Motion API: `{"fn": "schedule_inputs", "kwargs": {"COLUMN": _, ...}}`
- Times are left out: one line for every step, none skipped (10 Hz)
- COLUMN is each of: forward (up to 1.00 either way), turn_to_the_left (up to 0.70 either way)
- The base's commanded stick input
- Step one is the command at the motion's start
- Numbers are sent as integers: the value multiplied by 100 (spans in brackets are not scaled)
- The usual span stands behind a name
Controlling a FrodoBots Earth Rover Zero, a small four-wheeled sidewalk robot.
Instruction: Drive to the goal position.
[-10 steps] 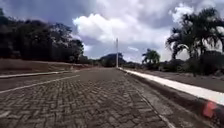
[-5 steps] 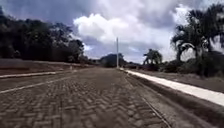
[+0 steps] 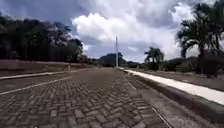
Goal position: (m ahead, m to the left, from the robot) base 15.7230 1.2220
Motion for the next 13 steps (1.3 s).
{"fn": "schedule_inputs", "kwargs": {"forward": 100, "turn_to_the_left": 0}}
{"fn": "schedule_inputs", "kwargs": {"forward": 100, "turn_to_the_left": 0}}
{"fn": "schedule_inputs", "kwargs": {"forward": 100, "turn_to_the_left": 0}}
{"fn": "schedule_inputs", "kwargs": {"forward": 100, "turn_to_the_left": 0}}
{"fn": "schedule_inputs", "kwargs": {"forward": 100, "turn_to_the_left": 0}}
{"fn": "schedule_inputs", "kwargs": {"forward": 100, "turn_to_the_left": 0}}
{"fn": "schedule_inputs", "kwargs": {"forward": 100, "turn_to_the_left": 0}}
{"fn": "schedule_inputs", "kwargs": {"forward": 100, "turn_to_the_left": 0}}
{"fn": "schedule_inputs", "kwargs": {"forward": 100, "turn_to_the_left": 0}}
{"fn": "schedule_inputs", "kwargs": {"forward": 100, "turn_to_the_left": 0}}
{"fn": "schedule_inputs", "kwargs": {"forward": 100, "turn_to_the_left": 0}}
{"fn": "schedule_inputs", "kwargs": {"forward": 100, "turn_to_the_left": 0}}
{"fn": "schedule_inputs", "kwargs": {"forward": 100, "turn_to_the_left": 0}}
